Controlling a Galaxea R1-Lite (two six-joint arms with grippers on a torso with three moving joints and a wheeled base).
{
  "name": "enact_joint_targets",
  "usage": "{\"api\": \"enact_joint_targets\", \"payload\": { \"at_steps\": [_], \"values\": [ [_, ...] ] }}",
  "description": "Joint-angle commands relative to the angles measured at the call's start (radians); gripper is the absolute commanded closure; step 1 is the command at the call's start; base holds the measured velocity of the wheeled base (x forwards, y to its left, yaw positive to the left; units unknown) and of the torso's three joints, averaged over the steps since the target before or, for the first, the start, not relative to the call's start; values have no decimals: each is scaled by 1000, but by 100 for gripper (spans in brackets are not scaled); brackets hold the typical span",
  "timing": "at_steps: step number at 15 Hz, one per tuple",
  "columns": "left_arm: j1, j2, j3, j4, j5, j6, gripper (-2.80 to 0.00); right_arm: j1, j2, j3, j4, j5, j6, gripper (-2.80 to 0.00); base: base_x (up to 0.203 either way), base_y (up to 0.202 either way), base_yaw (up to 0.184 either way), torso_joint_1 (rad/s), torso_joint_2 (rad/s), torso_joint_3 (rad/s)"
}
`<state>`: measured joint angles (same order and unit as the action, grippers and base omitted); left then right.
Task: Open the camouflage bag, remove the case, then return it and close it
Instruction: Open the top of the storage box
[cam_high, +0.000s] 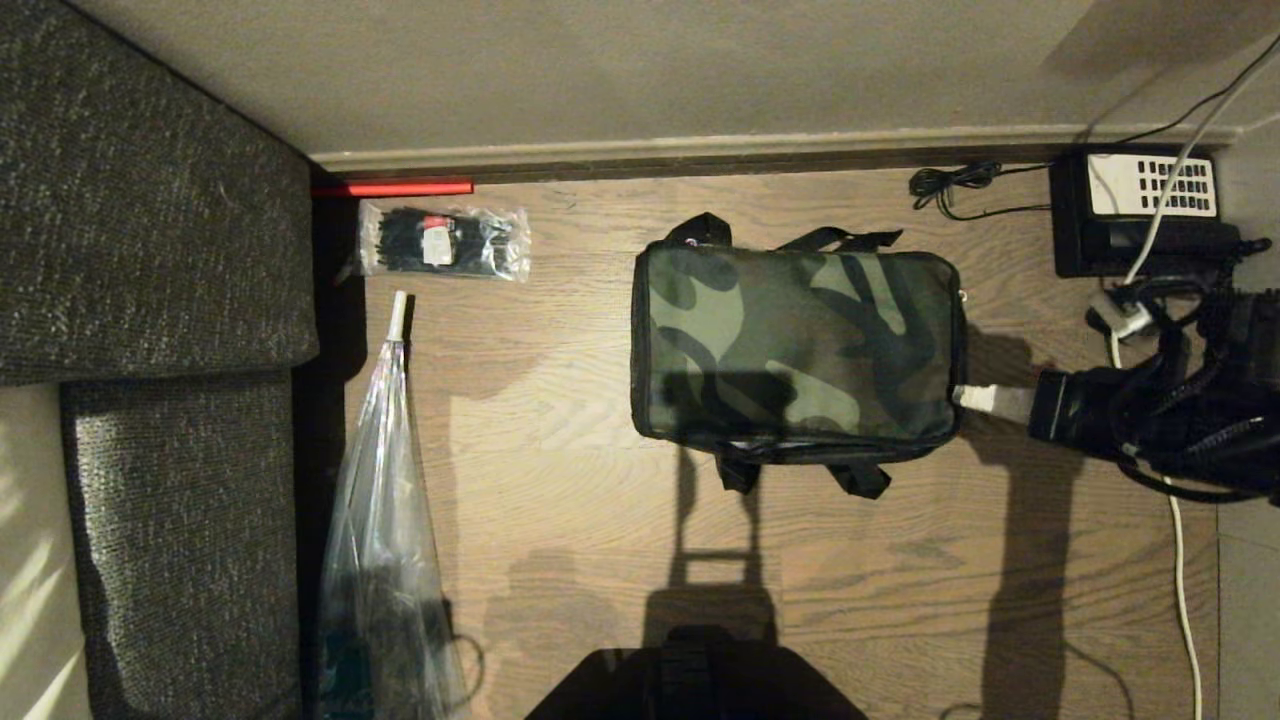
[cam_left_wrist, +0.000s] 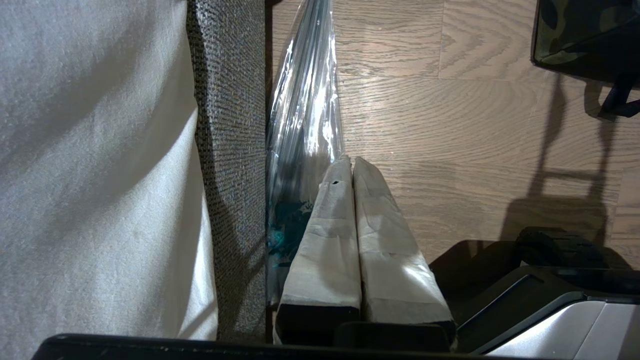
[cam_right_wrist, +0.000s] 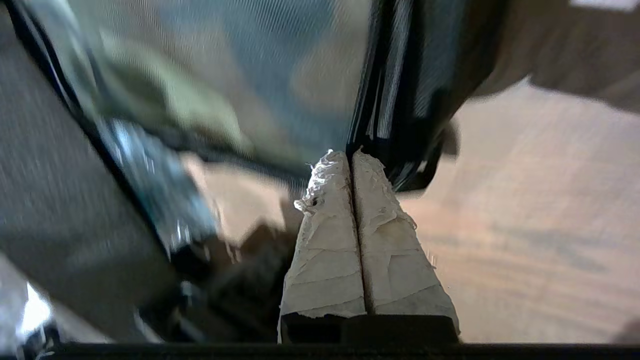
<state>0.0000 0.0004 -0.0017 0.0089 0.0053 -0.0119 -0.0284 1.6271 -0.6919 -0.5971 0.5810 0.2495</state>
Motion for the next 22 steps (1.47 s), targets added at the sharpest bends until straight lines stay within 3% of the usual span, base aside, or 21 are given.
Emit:
{"api": "enact_joint_targets", "payload": {
  "at_steps": [1,11,12,20,22],
  "values": [
    [-1,-2,0,0,1,0,0,18,-29,44,33,11,-46,0,0,0,0,0,0,0],
    [0,-2,0,0,1,0,0,4,-7,39,37,-43,-164,0,0,0,0,0,0,0],
    [0,-2,0,0,1,0,0,4,-1,34,37,-55,-163,-280,0,0,0,0,0,0],
    [-2,-2,0,0,1,0,0,13,31,32,23,-62,-134,-280,0,0,0,0,0,0],
    [-2,-2,0,0,1,0,0,34,46,23,-23,-50,-52,-280,0,0,0,0,0,0]
  ]
}}
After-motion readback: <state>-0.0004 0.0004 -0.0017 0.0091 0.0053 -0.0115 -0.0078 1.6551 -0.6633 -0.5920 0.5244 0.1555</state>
